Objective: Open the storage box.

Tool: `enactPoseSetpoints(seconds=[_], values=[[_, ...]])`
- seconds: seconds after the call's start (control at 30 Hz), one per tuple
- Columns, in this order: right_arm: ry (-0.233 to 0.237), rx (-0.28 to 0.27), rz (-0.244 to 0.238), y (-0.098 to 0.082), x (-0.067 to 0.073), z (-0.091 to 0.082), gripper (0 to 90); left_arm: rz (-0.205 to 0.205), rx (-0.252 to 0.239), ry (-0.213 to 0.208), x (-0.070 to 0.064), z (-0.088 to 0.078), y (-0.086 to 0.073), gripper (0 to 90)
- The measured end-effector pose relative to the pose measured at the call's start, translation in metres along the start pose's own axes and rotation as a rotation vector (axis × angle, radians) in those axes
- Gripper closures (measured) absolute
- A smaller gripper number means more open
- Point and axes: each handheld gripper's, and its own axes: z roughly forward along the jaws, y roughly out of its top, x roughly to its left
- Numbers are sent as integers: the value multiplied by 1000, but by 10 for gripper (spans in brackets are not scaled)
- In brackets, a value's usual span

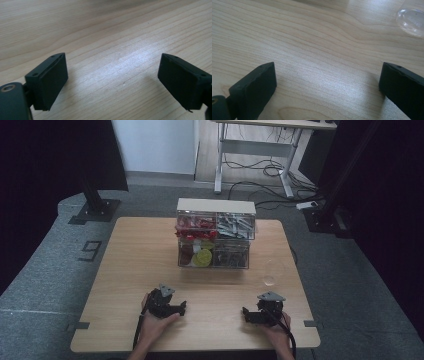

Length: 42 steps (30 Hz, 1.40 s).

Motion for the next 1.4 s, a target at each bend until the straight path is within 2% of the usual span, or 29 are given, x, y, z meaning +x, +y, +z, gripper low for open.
enactPoseSetpoints(seconds=[0.13, 0.23, 0.4, 0.5, 0.53, 0.9, 1.13, 1.23, 1.33, 1.4], values=[[-17, -4, 16, 0, -1, 0, 30, -12, -14, 16, 2, -4, -1, 121], [-44, -20, 42, -1, -1, -2, 89, -9, -13, 12, 3, -7, -2, 144], [-36, -20, 30, -1, -2, -3, 97, 1, -29, 26, 2, -11, -3, 154], [-31, -30, 22, -3, -1, -4, 144, -3, -42, 22, 3, -14, -4, 161], [-31, -35, 14, -3, -1, -5, 152, -10, -59, 20, 4, -16, -4, 188], [-29, -36, 15, -3, -1, -5, 162, -35, -91, 10, 7, -23, -1, 309], [-29, -39, 14, -3, -1, -6, 181, -21, -82, 9, 6, -21, 3, 370], [-29, -39, 18, -3, 0, -6, 188, -32, -92, 13, 7, -23, 6, 407], [-30, -39, 21, -4, 0, -6, 191, -46, -94, -2, 6, -28, 6, 435], [-34, -41, 24, -4, 0, -6, 197, -27, -86, -6, 2, -28, 6, 465]])
